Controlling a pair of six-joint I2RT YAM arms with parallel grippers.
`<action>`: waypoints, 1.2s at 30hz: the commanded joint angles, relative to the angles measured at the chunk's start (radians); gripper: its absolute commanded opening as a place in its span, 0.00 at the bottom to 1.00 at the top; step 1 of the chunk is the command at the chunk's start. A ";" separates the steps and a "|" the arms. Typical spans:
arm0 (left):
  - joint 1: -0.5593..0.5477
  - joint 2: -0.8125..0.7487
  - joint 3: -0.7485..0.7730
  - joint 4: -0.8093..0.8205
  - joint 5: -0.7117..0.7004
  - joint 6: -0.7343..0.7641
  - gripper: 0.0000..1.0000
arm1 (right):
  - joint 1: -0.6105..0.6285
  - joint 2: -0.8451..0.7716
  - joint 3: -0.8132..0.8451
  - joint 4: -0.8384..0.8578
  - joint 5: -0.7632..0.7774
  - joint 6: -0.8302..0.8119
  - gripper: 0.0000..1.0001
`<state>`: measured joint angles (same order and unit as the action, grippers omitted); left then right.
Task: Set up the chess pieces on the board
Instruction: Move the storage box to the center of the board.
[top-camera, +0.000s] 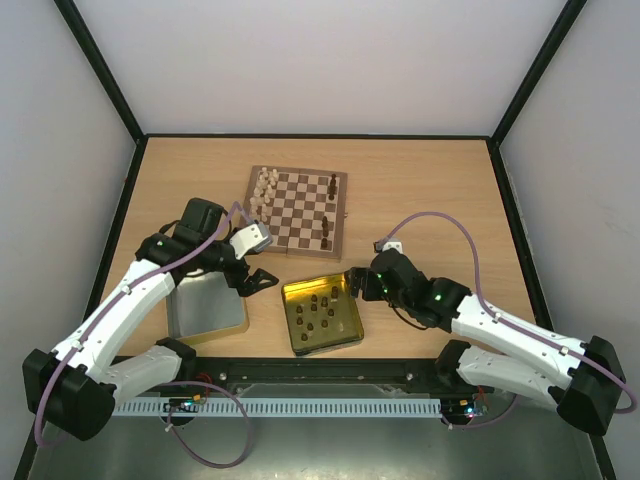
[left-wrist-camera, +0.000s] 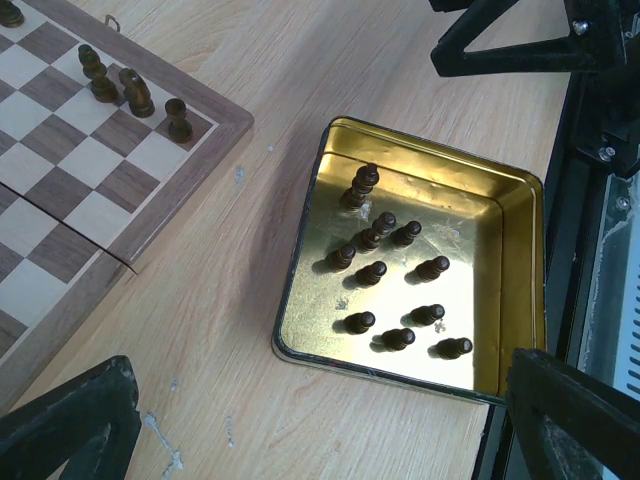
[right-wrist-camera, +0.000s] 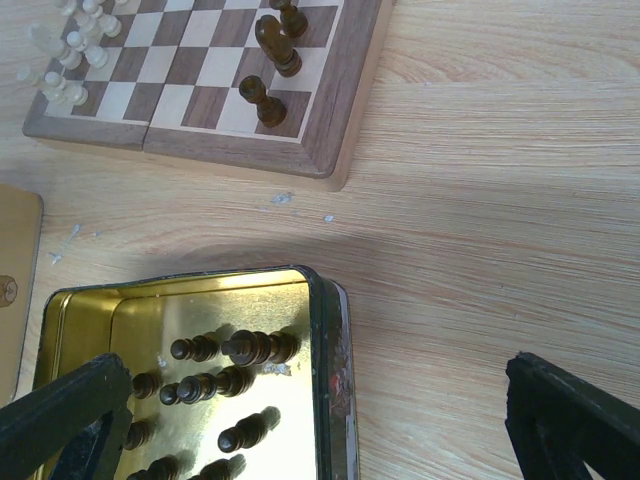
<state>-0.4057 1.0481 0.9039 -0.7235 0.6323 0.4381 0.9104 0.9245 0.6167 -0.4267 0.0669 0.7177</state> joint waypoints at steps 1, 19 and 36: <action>-0.005 0.005 0.001 0.005 0.014 -0.017 0.99 | 0.007 -0.023 0.025 -0.010 0.018 -0.002 0.98; 0.017 0.027 0.110 -0.104 -0.324 0.022 0.90 | 0.007 -0.068 0.015 -0.035 -0.004 0.013 0.98; 0.280 -0.102 -0.282 -0.165 -0.520 0.298 0.13 | 0.007 -0.053 -0.021 -0.007 -0.004 0.020 0.98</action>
<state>-0.1947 0.9436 0.6861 -0.9199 0.1539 0.6521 0.9104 0.8635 0.6064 -0.4290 0.0544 0.7303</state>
